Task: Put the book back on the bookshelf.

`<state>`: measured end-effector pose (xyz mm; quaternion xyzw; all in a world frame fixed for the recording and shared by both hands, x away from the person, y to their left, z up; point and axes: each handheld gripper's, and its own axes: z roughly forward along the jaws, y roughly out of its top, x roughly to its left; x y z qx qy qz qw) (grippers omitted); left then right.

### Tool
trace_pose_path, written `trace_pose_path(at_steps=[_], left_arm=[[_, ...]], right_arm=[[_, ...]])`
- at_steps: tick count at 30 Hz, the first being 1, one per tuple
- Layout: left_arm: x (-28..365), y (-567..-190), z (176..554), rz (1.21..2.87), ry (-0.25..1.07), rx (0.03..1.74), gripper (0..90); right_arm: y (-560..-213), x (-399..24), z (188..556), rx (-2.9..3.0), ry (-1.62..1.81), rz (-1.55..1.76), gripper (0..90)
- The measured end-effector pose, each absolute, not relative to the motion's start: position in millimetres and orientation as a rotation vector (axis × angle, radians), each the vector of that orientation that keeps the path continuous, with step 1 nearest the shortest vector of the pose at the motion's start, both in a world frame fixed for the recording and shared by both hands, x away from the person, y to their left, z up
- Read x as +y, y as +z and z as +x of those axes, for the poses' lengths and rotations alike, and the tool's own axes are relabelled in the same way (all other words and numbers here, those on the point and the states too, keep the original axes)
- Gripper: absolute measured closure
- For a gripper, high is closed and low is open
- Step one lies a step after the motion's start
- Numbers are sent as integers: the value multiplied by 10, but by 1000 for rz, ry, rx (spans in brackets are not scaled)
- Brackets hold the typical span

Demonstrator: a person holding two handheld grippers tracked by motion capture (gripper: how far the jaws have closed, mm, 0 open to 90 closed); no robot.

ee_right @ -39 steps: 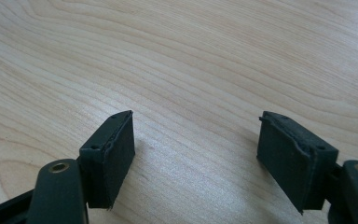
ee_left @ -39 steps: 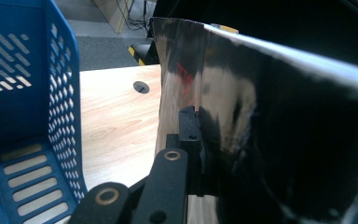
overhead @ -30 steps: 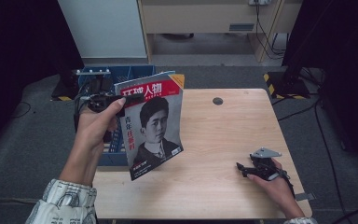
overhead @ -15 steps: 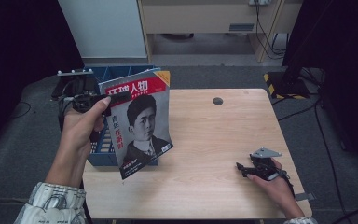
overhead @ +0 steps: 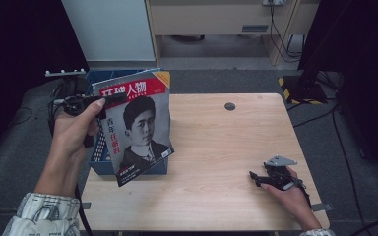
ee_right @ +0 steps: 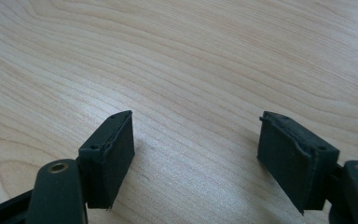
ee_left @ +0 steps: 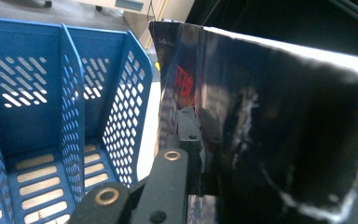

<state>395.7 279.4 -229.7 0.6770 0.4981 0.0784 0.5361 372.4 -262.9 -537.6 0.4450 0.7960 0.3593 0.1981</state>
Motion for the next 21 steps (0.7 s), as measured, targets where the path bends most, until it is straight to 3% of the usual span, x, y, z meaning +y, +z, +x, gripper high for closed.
trace_pose_path(at_steps=[21], left_arm=[[3159,-2308,3953,1519,202,1226,863]], right_arm=[[-5375,-2627,3721,2227,1004,1246,272]])
